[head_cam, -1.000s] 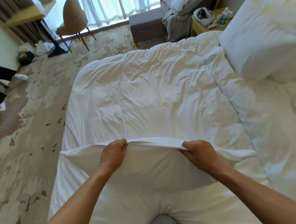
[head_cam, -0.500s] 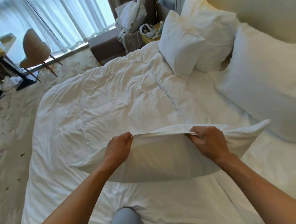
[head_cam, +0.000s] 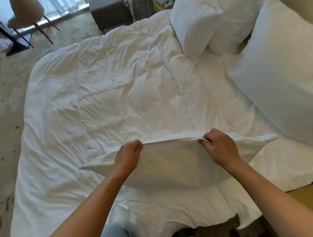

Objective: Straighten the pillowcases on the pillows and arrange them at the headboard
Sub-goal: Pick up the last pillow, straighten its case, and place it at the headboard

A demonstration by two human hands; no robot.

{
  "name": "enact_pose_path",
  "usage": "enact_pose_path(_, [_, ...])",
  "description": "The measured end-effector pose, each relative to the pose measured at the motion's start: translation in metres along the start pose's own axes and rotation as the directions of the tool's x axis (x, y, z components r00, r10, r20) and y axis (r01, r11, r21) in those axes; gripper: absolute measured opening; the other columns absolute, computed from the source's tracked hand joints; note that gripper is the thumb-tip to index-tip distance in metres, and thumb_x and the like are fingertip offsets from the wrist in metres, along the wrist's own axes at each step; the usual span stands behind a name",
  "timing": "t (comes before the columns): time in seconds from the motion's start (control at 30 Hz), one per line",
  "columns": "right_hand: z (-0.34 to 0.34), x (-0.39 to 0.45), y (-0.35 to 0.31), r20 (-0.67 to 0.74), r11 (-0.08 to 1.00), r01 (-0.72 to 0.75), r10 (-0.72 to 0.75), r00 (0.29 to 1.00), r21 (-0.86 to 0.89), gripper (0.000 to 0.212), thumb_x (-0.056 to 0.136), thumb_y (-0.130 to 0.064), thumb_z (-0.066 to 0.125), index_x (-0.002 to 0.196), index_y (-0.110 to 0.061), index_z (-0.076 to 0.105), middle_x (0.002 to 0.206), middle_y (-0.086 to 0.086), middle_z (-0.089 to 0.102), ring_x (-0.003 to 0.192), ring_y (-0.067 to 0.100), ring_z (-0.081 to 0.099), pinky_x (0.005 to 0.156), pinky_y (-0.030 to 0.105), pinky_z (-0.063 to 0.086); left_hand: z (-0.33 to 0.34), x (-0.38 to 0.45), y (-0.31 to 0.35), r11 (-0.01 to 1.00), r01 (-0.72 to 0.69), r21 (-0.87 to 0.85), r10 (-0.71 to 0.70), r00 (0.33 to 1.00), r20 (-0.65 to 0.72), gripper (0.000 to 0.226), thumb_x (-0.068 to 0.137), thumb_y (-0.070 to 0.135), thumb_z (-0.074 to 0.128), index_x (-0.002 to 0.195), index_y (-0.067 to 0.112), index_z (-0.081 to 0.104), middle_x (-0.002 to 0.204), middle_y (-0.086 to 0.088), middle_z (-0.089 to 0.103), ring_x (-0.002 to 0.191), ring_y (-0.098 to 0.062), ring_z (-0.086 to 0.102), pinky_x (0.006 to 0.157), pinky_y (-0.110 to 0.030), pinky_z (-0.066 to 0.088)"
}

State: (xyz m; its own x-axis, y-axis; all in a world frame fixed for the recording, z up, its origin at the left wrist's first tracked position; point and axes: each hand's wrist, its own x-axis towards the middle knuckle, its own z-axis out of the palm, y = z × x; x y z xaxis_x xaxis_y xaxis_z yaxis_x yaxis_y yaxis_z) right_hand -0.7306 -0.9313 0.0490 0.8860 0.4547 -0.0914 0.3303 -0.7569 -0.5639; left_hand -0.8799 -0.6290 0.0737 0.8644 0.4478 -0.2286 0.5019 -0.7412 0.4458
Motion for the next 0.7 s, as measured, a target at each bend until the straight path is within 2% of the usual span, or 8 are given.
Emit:
enact_pose_path(0.17, [0.006,-0.014,-0.001,-0.068,0.992,0.037,-0.046,0.997,-0.12,0.012,0.086,-0.026,0.078,0.077,-0.022,0.071,0.071,-0.009,0.059,0.07,0.022,0.057,0.074,0.04,0.043,0.011,-0.009,-0.021,1.0,0.01,-0.02,-0.009,0.999,0.035,0.02,0.104,0.027,0.052,0.099,0.019,0.068,0.086,-0.002,0.072,0.081,-0.024,0.066,0.075,-0.04,0.055])
enact_pose_path(0.27, [0.005,-0.024,0.0,-0.09,0.987,0.026,-0.04,0.995,-0.161,0.011,0.087,-0.024,0.078,0.078,-0.021,0.071,0.071,-0.007,0.058,0.07,0.023,0.056,0.073,0.039,0.042,0.018,-0.014,-0.032,1.0,-0.004,-0.02,0.005,0.999,0.05,0.02,0.102,0.021,0.055,0.108,0.014,0.073,0.097,-0.006,0.075,0.091,-0.027,0.068,0.082,-0.039,0.056])
enact_pose_path(0.33, [0.004,-0.034,-0.003,-0.108,0.988,0.001,-0.018,0.994,-0.155,0.01,0.088,-0.024,0.076,0.081,-0.02,0.072,0.074,-0.006,0.058,0.07,0.022,0.057,0.071,0.037,0.043,0.021,-0.018,-0.039,0.999,-0.033,0.001,0.033,0.998,0.06,0.023,0.101,0.016,0.054,0.107,0.009,0.074,0.101,-0.008,0.074,0.096,-0.028,0.068,0.083,-0.037,0.053])
enact_pose_path(0.4, [0.002,-0.046,-0.009,-0.114,0.985,-0.044,0.025,0.993,-0.167,0.009,0.091,-0.024,0.073,0.084,-0.02,0.071,0.08,-0.006,0.06,0.071,0.022,0.058,0.073,0.038,0.046,0.021,-0.023,-0.045,0.997,-0.068,0.047,0.065,0.995,0.077,0.024,0.102,0.015,0.051,0.097,0.006,0.073,0.095,-0.009,0.071,0.091,-0.028,0.065,0.076,-0.035,0.049])
enact_pose_path(0.5, [0.0,-0.064,-0.022,-0.113,0.97,-0.11,0.087,0.99,-0.216,0.009,0.095,-0.025,0.068,0.087,-0.021,0.066,0.088,-0.004,0.065,0.075,0.024,0.061,0.086,0.043,0.044,0.013,-0.031,-0.05,0.995,-0.096,0.017,0.095,0.994,0.05,0.026,0.103,0.019,0.047,0.089,0.011,0.067,0.083,-0.002,0.066,0.079,-0.023,0.06,0.067,-0.034,0.044])
enact_pose_path(0.57, [-0.001,-0.073,-0.028,-0.132,0.961,-0.151,0.122,0.984,-0.234,0.01,0.096,-0.025,0.067,0.088,-0.02,0.064,0.085,-0.002,0.066,0.076,0.029,0.061,0.089,0.045,0.045,0.006,-0.035,-0.053,0.993,-0.121,-0.006,0.121,0.992,0.04,0.025,0.103,0.023,0.046,0.088,0.017,0.065,0.08,0.005,0.062,0.075,-0.019,0.057,0.064,-0.033,0.041])
enact_pose_path(0.63, [-0.002,-0.081,-0.031,-0.143,0.957,-0.2,0.172,0.975,-0.21,0.012,0.097,-0.025,0.064,0.087,-0.02,0.059,0.075,-0.002,0.062,0.075,0.032,0.061,0.085,0.046,0.051,0.001,-0.04,-0.055,0.989,-0.145,-0.02,0.146,0.987,0.063,0.025,0.104,0.026,0.045,0.088,0.021,0.063,0.079,0.007,0.061,0.073,-0.018,0.057,0.061,-0.033,0.04])
enact_pose_path(0.7, [-0.002,-0.088,-0.033,-0.096,0.958,-0.273,0.265,0.959,-0.085,0.02,0.1,-0.029,0.058,0.083,-0.026,0.049,0.071,0.0,0.061,0.065,0.026,0.066,0.069,0.042,0.054,-0.002,-0.047,-0.055,0.989,-0.141,-0.042,0.144,0.986,0.087,0.025,0.105,0.028,0.045,0.09,0.021,0.063,0.08,0.004,0.062,0.074,-0.02,0.058,0.062,-0.034,0.044])
